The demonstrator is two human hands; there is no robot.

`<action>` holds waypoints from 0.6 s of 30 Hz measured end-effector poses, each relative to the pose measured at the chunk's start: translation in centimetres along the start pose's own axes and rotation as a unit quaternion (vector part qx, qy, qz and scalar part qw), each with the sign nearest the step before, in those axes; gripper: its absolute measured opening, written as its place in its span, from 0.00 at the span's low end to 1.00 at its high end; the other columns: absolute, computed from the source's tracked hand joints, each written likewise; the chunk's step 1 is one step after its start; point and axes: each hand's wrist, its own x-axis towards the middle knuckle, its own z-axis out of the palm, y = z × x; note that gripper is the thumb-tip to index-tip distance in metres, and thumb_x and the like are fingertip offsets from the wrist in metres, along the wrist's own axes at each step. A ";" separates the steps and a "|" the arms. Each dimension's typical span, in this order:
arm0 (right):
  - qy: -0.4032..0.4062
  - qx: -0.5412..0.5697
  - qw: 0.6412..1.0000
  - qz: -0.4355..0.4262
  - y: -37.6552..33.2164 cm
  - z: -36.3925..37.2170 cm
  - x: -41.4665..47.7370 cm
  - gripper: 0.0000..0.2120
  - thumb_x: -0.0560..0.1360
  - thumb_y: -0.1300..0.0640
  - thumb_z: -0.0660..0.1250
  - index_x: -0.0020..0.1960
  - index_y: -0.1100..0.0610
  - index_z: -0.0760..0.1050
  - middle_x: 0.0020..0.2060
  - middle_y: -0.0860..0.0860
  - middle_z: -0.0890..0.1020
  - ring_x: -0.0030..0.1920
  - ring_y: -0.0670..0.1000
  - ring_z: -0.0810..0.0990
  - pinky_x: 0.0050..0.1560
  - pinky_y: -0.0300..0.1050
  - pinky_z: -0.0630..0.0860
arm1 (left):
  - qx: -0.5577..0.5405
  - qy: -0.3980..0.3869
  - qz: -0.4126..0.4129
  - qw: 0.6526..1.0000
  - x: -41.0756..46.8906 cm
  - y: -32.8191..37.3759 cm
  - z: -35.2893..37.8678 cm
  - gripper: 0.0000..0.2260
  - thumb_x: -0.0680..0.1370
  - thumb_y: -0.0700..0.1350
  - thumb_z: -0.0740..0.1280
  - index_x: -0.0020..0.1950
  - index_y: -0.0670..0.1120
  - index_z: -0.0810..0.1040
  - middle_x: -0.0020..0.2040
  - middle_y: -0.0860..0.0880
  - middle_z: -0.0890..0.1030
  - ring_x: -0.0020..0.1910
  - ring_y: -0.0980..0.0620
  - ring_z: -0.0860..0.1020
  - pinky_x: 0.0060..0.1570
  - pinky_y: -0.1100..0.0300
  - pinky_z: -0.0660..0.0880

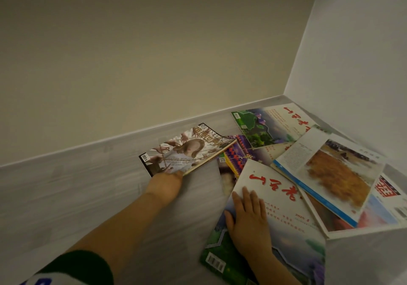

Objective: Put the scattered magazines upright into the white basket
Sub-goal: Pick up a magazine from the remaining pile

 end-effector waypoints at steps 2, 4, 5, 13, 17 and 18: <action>0.005 0.000 1.000 -0.001 -0.1 -0.1 -0.1 0.28 0.78 0.41 0.43 0.74 0.50 0.41 0.75 0.54 0.41 0.74 0.55 0.37 0.67 0.49 0.30 | -0.001 -0.008 0.000 1.000 -1.8 0.1 0.7 0.17 0.79 0.40 0.50 0.68 0.41 0.58 0.67 0.37 0.69 0.60 0.41 0.74 0.56 0.51 0.72; 0.009 -0.006 1.000 -0.007 -0.2 -0.3 -0.2 0.28 0.78 0.42 0.43 0.74 0.50 0.42 0.75 0.54 0.42 0.74 0.56 0.37 0.67 0.49 0.30 | 0.000 -0.027 0.000 1.000 -4.2 0.3 1.7 0.19 0.79 0.40 0.51 0.71 0.43 0.54 0.67 0.37 0.68 0.61 0.41 0.73 0.57 0.51 0.72; 0.010 -0.011 1.000 -0.009 -0.2 -0.3 -0.3 0.28 0.78 0.42 0.44 0.74 0.50 0.42 0.75 0.54 0.42 0.74 0.56 0.38 0.67 0.49 0.30 | 0.001 -0.033 0.004 0.999 -5.3 0.5 2.3 0.20 0.79 0.41 0.51 0.71 0.45 0.53 0.67 0.37 0.68 0.62 0.41 0.73 0.58 0.51 0.72; 0.027 -0.024 0.999 -0.002 -0.3 0.2 -0.2 0.27 0.78 0.42 0.44 0.74 0.50 0.44 0.76 0.53 0.44 0.75 0.56 0.40 0.69 0.51 0.33 | -0.292 0.065 -0.100 0.949 -2.6 -4.5 4.2 0.21 0.75 0.51 0.61 0.67 0.47 0.66 0.66 0.43 0.72 0.63 0.44 0.71 0.60 0.53 0.70; 0.033 -0.020 0.999 -0.005 -0.1 0.5 -0.1 0.27 0.78 0.42 0.44 0.74 0.50 0.44 0.76 0.53 0.44 0.75 0.56 0.39 0.67 0.50 0.31 | -0.388 0.050 -0.176 0.904 -0.1 -7.8 5.0 0.23 0.69 0.50 0.71 0.60 0.42 0.72 0.65 0.41 0.73 0.63 0.41 0.70 0.61 0.52 0.68; 0.034 -0.019 0.999 -0.005 -0.1 0.5 -0.1 0.27 0.77 0.42 0.45 0.74 0.49 0.44 0.76 0.53 0.44 0.75 0.56 0.39 0.67 0.50 0.31 | -0.379 0.039 -0.186 0.906 0.1 -8.2 5.1 0.27 0.68 0.50 0.73 0.62 0.42 0.71 0.66 0.40 0.71 0.64 0.41 0.69 0.63 0.50 0.67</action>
